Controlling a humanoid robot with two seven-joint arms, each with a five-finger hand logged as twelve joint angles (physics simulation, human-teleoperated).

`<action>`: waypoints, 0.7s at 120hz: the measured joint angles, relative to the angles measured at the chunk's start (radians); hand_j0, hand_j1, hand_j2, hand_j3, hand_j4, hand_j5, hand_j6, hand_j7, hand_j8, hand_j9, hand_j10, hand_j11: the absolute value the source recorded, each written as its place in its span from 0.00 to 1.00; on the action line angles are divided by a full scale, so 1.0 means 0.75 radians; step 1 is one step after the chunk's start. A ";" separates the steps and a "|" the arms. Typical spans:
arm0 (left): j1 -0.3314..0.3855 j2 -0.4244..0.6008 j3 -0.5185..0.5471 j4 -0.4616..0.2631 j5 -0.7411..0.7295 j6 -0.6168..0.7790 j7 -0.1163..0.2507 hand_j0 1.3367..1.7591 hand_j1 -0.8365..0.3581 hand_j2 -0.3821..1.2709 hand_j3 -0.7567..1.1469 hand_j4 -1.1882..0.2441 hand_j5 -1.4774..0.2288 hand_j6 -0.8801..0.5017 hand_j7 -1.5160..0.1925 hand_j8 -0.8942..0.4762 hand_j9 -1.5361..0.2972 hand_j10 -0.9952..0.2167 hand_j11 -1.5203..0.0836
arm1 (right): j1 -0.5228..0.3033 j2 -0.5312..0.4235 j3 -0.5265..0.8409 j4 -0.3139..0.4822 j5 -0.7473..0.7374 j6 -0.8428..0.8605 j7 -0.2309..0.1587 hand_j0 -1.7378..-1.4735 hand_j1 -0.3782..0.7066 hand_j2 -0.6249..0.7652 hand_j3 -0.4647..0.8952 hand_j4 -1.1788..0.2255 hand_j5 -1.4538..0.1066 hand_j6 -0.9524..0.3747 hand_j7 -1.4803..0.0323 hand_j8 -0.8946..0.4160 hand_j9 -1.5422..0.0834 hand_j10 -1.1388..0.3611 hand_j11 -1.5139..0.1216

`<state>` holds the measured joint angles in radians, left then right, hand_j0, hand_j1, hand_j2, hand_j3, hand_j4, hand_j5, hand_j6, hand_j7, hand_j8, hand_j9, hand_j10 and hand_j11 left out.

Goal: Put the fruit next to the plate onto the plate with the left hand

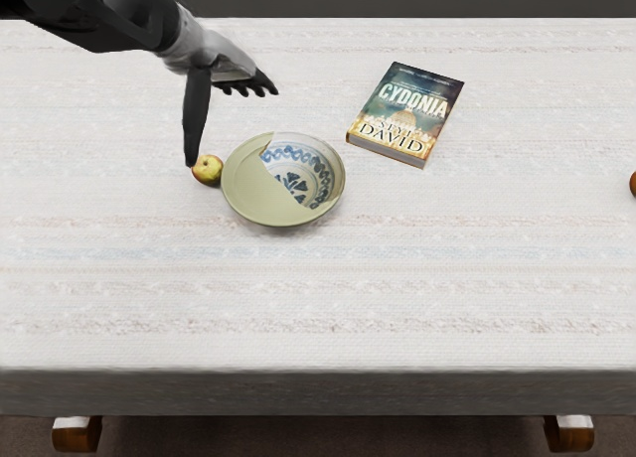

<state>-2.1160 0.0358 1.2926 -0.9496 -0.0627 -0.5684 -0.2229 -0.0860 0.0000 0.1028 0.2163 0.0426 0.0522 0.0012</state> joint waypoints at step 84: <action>0.487 -0.048 0.021 -0.026 -0.187 0.971 0.203 0.76 0.99 0.23 0.40 0.83 0.86 0.63 0.89 0.65 0.84 0.82 0.95 | 0.000 0.000 0.000 0.000 0.000 0.000 0.000 0.30 0.04 0.45 0.34 0.83 0.92 0.71 0.97 0.67 0.94 0.75 0.91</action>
<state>-1.7507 0.0000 1.3083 -0.9692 -0.2028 0.1601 -0.0710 -0.0863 0.0000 0.1028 0.2163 0.0428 0.0522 0.0012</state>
